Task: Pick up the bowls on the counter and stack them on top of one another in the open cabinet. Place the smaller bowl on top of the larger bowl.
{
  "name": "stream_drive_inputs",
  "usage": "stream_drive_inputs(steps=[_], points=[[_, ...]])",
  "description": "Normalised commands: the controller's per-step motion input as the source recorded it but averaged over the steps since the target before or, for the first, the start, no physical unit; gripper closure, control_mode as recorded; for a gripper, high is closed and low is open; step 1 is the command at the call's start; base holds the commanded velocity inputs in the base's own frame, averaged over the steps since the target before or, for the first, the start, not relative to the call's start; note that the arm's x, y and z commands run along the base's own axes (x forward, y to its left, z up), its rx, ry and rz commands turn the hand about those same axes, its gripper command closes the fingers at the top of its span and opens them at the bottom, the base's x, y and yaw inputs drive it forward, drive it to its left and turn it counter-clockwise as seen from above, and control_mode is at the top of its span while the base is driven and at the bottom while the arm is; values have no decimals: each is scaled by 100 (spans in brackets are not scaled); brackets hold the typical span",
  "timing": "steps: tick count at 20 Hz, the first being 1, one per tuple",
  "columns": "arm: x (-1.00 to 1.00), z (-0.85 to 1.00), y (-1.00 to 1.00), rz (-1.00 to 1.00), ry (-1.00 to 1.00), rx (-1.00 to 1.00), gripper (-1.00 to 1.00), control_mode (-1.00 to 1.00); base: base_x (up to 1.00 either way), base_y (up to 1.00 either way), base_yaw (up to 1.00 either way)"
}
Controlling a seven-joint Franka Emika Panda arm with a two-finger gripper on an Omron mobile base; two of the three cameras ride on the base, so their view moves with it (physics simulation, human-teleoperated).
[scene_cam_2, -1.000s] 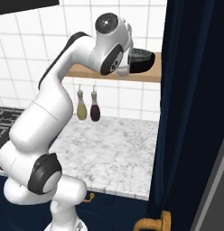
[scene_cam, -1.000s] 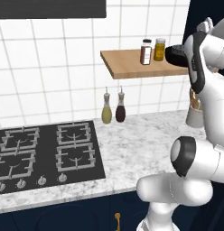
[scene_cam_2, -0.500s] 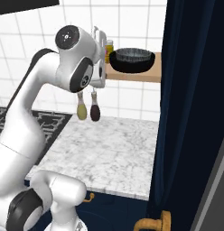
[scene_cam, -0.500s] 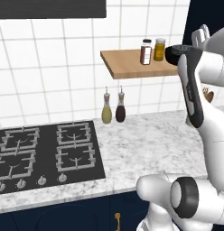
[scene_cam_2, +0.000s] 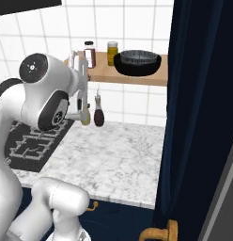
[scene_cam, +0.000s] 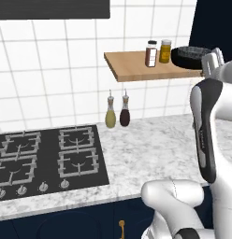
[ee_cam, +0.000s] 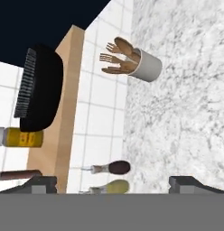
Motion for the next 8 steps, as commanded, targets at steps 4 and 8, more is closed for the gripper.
stream_drive_inputs(steps=[4, 8], points=[[-66, -86, 36, 7, 9, 0, -100, -100, 0, 0, 0], [-30, -96, 54, 11, 21, 0, -100, -100, 0, 0, 0]])
